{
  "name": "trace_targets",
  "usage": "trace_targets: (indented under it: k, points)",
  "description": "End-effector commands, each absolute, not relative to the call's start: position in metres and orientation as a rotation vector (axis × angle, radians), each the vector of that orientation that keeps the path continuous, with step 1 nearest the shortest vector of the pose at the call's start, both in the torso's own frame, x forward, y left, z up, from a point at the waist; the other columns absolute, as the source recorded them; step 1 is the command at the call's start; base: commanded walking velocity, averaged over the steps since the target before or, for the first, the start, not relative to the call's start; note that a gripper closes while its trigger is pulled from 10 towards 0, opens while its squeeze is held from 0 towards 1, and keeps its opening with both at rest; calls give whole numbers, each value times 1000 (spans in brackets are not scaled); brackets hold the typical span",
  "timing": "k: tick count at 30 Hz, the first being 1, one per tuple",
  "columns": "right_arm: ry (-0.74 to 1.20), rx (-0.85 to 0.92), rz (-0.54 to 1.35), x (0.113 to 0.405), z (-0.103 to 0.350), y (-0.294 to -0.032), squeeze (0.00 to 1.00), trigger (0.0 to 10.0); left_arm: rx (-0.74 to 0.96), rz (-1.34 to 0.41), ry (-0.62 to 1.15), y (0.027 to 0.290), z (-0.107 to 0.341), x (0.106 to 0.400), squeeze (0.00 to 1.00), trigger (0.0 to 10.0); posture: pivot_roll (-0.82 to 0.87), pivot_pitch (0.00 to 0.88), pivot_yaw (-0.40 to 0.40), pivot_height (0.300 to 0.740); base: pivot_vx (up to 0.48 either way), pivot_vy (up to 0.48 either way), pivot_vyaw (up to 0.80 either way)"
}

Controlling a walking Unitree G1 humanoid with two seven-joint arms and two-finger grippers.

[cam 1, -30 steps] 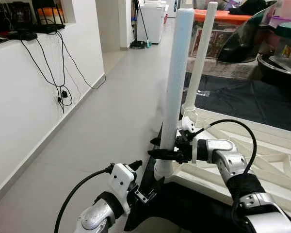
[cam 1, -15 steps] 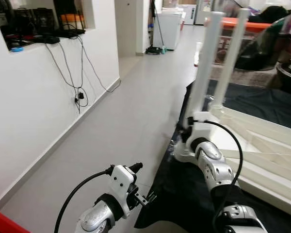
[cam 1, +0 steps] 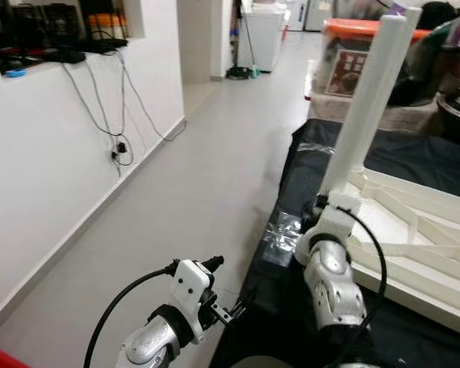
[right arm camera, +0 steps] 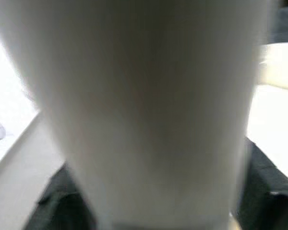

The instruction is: Building children table

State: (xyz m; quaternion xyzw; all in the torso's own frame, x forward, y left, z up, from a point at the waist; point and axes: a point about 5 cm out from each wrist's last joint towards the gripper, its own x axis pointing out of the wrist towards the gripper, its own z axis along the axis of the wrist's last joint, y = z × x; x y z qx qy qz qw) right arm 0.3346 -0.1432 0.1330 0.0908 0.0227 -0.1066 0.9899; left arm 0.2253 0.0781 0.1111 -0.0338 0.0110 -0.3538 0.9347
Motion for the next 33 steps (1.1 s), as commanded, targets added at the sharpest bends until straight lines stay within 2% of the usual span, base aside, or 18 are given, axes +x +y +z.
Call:
trace_targets:
  k: [1,2,3,8,11,13,14,15,16,17,18,20,22,23,25,29,32,33]
  points:
    - [-2,213,-155,336,140,-131,1000,10000,-73,-717,40,78,109,225,0,10000,40,0,-34,740,0,0,0]
    - [-7,215,-154,337,141,-132,1000,10000,-74,-716,39,77,109,225,0,10000,40,0,-34,740,0,0,0]
    - [-30,216,-113,339,143,-132,0,10000,-76,-715,39,78,109,225,0,10000,27,0,-28,740,0,0,0]
    - [-60,243,-12,340,148,-133,0,10000,-77,-716,38,77,109,225,0,10000,25,0,-26,740,0,0,0]
    - [-35,255,247,345,148,-132,0,10000,-78,-718,37,77,109,226,0,10000,22,0,-24,740,0,0,0]
    - [-35,255,247,345,148,-132,0,10000,-78,-718,37,77,109,226,0,10000,22,0,-24,740,0,0,0]
    - [-5,268,394,347,149,-133,0,10000,-78,-717,37,77,109,227,0,10000,23,0,-25,740,0,0,0]
    - [-5,268,394,347,149,-133,0,10000,-78,-717,37,77,109,227,0,10000,23,0,-25,740,0,0,0]
    - [21,288,550,349,152,-136,0,10000,-78,-717,36,77,109,227,0,10000,27,0,-22,740,0,0,0]
    - [21,288,550,349,152,-136,0,10000,-78,-717,36,77,109,227,0,10000,27,0,-22,740,0,0,0]
    - [47,299,728,349,158,-138,0,10000,-79,-717,37,77,109,227,0,10000,37,0,-18,740,0,0,0]
    - [47,299,728,349,158,-138,0,10000,-79,-717,37,77,109,227,0,10000,37,0,-18,740,0,0,0]
    - [64,308,848,348,163,-140,0,10000,-79,-718,38,77,109,227,0,10000,44,0,-20,740,0,0,0]
    - [93,259,993,346,165,-139,0,10000,-70,-719,38,78,109,227,0,10000,63,0,-25,740,0,0,0]
    - [93,259,993,346,165,-139,0,10000,-70,-719,38,78,109,227,0,10000,63,0,-25,740,0,0,0]
    - [208,113,1280,338,160,-129,0,10000,-58,-703,34,79,109,227,0,10000,77,0,-33,740,0,0,0]
    - [236,78,1331,336,157,-126,0,10000,-60,-701,34,80,109,227,0,10000,74,0,-32,740,0,0,0]
    - [262,44,1364,333,154,-124,0,9137,-62,-701,35,80,109,227,0,10000,75,0,-32,740,0,0,0]
